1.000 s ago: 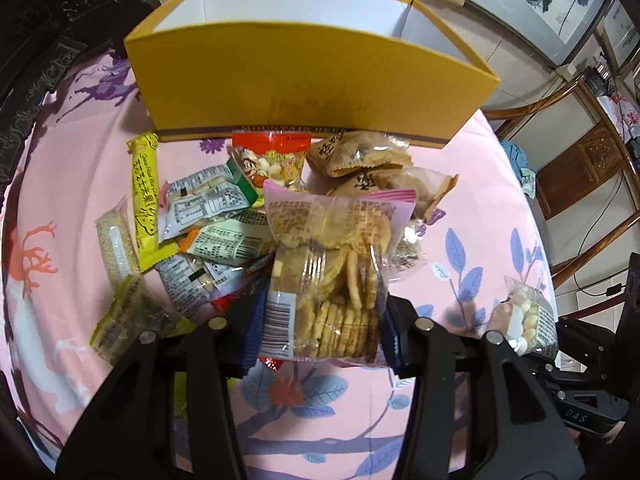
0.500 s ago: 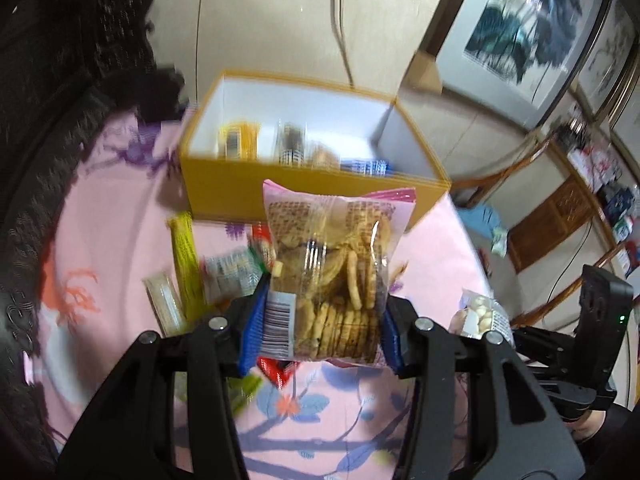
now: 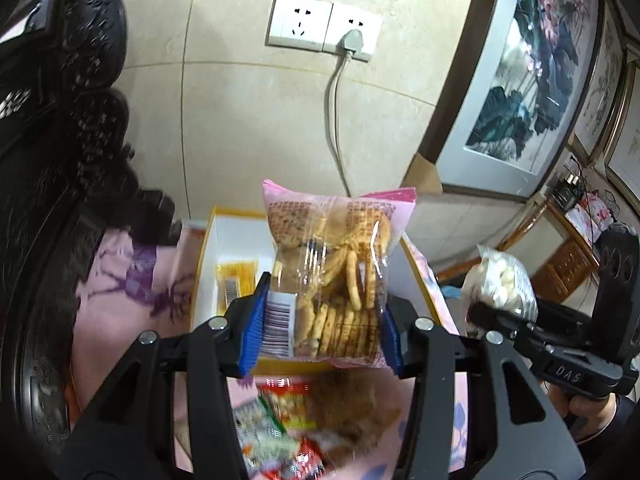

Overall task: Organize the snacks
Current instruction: 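Drop the cracker bag and candy bag into the yellow box with both tools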

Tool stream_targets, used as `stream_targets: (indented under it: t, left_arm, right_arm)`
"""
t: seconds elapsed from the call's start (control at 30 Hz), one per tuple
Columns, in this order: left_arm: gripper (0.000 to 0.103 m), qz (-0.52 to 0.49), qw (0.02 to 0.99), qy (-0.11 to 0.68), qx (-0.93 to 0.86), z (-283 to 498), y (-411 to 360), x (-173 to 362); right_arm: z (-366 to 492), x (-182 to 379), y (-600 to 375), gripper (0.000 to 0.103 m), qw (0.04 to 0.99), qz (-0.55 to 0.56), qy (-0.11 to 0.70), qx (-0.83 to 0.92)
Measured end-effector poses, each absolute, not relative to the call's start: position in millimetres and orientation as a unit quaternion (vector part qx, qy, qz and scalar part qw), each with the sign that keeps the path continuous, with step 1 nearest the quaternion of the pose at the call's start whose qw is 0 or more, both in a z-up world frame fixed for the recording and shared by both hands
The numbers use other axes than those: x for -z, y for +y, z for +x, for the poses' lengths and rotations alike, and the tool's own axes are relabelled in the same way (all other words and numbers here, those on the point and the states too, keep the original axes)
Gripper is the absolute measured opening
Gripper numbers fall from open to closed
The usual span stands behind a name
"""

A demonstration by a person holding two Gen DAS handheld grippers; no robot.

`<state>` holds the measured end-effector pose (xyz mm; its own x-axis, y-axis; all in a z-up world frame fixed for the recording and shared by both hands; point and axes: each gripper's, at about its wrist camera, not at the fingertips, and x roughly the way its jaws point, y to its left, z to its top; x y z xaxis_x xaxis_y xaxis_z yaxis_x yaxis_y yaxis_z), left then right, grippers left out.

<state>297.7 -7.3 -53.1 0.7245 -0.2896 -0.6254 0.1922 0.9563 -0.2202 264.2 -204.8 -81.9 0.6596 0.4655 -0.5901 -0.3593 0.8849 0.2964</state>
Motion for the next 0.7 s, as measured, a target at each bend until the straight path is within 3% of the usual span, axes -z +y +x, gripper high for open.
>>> stream_targets:
  t: [0.33,0.4,0.43,0.47,0.7]
  left_arm:
    - [0.049,-0.053,0.932,0.338,0.121,364.3,-15.9,47.1]
    - [0.068,-0.050,0.933,0.339,0.107,372.3,-14.8,47.6]
    - [0.091,-0.051,0.936,0.336,0.089,372.6,-12.8,46.0]
    - [0.095,-0.055,0.941,0.325,0.072,368.8,-9.5,42.7]
    - [0.097,-0.074,0.945,0.311,0.076,340.9,10.8,40.7]
  right_arm:
    - [329.7,85.5,-194.1,0.037,0.914,0.059,0.343,-0.208]
    - [337.8,88.1,-190.7,0.051,0.912,0.054,0.356,-0.196]
    - [340.6,88.2,-190.8,0.070,0.912,0.054,0.366,-0.177]
    - [340.8,86.9,-191.3,0.072,0.914,0.059,0.363,-0.171]
    - [325.1,86.6,-202.2,0.072,0.914,0.081,0.354,-0.182]
